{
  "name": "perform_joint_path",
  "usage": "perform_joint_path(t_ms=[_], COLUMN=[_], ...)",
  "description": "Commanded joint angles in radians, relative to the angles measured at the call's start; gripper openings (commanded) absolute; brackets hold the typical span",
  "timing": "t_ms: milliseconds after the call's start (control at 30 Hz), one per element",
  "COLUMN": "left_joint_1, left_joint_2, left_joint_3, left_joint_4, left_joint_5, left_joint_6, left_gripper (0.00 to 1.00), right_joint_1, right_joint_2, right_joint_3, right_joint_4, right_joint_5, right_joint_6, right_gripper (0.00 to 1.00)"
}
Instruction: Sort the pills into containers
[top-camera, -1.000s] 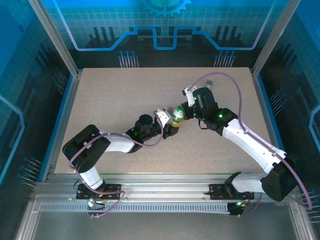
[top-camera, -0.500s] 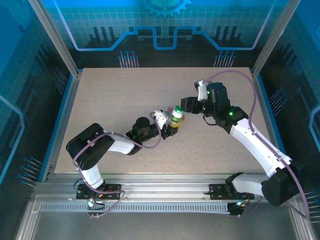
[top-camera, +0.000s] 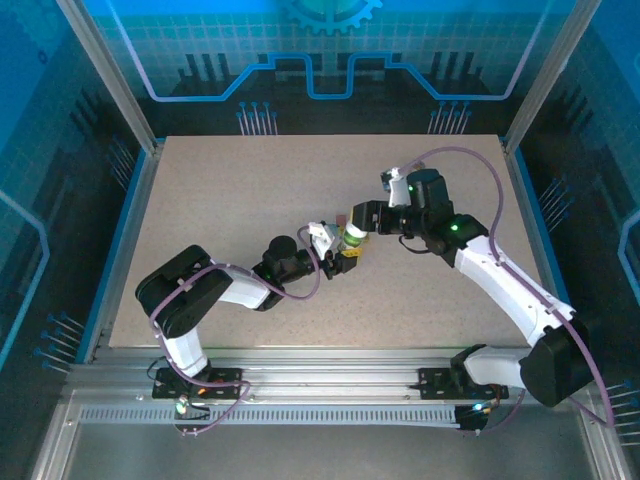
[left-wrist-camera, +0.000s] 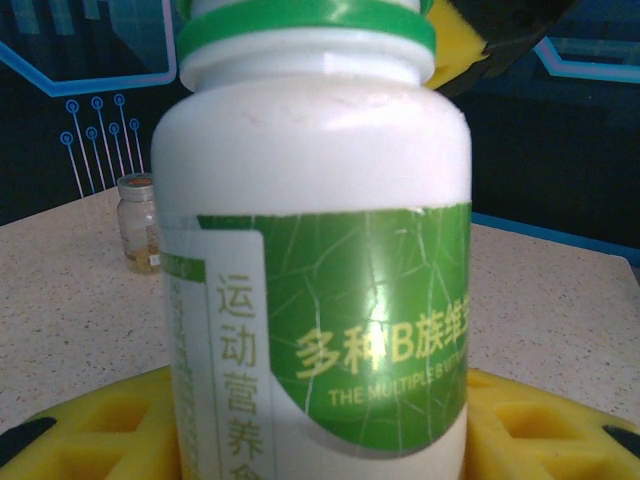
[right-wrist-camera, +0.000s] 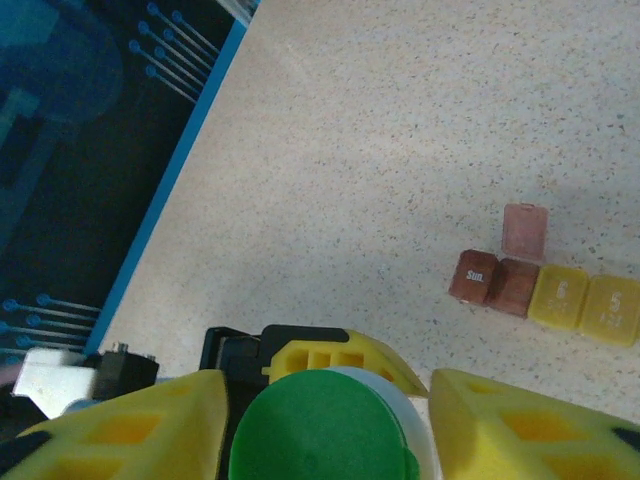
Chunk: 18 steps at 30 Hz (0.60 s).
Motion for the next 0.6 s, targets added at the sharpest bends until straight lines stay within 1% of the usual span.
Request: perform_joint_path(t_ms=[0,100,233,267,400,567], left_joint_1=[0.004,0.004,0.004,0.005,0.005,0.005], left_joint_2=[-0.008,-0.014,-0.023,-0.026,-0.028,-0.032], left_joint_3=[-0.002,-0.003,-0.005,-0.005,-0.004,0.001], left_joint_4=[0.044,0.036,0.025,0.02,0.009,0.001], left_joint_5=[0.029,0.021,0.009,0.004,-0.004,-0.007], left_joint_6=[0.02,0.025,0.034,0.035,0.044,0.044], left_gripper=[0.0,0.0,0.0,0.0,0.0,0.0], right_joint_1=[0.005,0.005,0.005,0.005,0.004,0.003], right_joint_2=[0.009,0.008,0.012,0.013,0.007,0.001], right_joint_3=[-0.003,-0.005,-0.007,-0.008,-0.017,-0.016], right_joint_4=[0.015,0.013,-0.001,-0.002,-0.006,-0.024], right_joint_5=[-0.032,-0.028,-0.037,-0.04,-0.041,-0.047], right_joint_6=[0.015,0.017,0.021,0.022,0.022,0.002], right_gripper=[0.49,0.46,0.44,0.45,0.53,0.54])
